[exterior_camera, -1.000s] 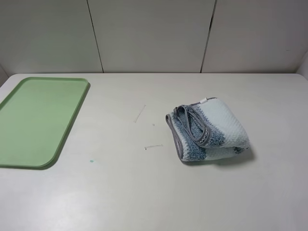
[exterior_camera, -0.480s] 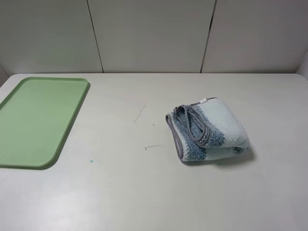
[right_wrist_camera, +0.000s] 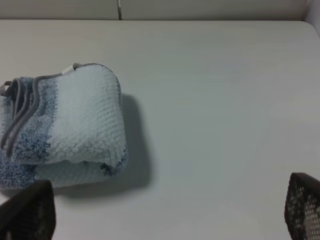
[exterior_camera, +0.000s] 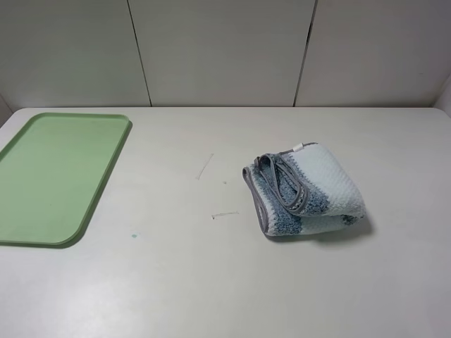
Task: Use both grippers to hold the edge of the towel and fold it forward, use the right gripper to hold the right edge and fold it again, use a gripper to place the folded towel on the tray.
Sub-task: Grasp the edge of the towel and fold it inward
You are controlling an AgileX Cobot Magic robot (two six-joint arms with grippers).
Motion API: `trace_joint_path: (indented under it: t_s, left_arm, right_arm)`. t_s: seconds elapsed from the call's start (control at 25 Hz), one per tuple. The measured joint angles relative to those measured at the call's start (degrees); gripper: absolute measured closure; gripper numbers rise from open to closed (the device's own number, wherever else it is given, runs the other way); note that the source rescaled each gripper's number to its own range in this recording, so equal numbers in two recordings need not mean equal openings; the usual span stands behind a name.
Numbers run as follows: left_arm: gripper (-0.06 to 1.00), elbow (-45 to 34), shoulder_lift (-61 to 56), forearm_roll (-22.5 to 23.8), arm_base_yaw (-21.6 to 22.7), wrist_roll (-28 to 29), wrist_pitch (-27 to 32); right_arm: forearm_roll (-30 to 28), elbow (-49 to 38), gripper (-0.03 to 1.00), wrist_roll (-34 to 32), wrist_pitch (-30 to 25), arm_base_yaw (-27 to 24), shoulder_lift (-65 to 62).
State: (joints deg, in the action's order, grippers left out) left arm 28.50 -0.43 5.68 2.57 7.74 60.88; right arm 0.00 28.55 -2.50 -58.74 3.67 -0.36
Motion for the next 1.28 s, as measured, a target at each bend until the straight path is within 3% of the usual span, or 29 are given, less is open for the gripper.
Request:
trace_joint_path:
  t_s: [0.88,1.04,1.28]
  left_arm:
    - [-0.05,0.2,0.7,-0.5,0.0,0.0,0.0]
    - [-0.05,2.6,8.3,-2.2,0.0,-1.8,-1.0]
    - [-0.05,8.6,26.1,-7.8,0.0,-9.9,-5.4]
  right_arm:
    - [0.0,0.0,-0.03,0.0,0.0,0.0,0.0]
    - [0.0,0.0,-0.03,0.0,0.0,0.0,0.0]
    - [0.0,0.0,-0.03,0.0,0.0,0.0,0.0]
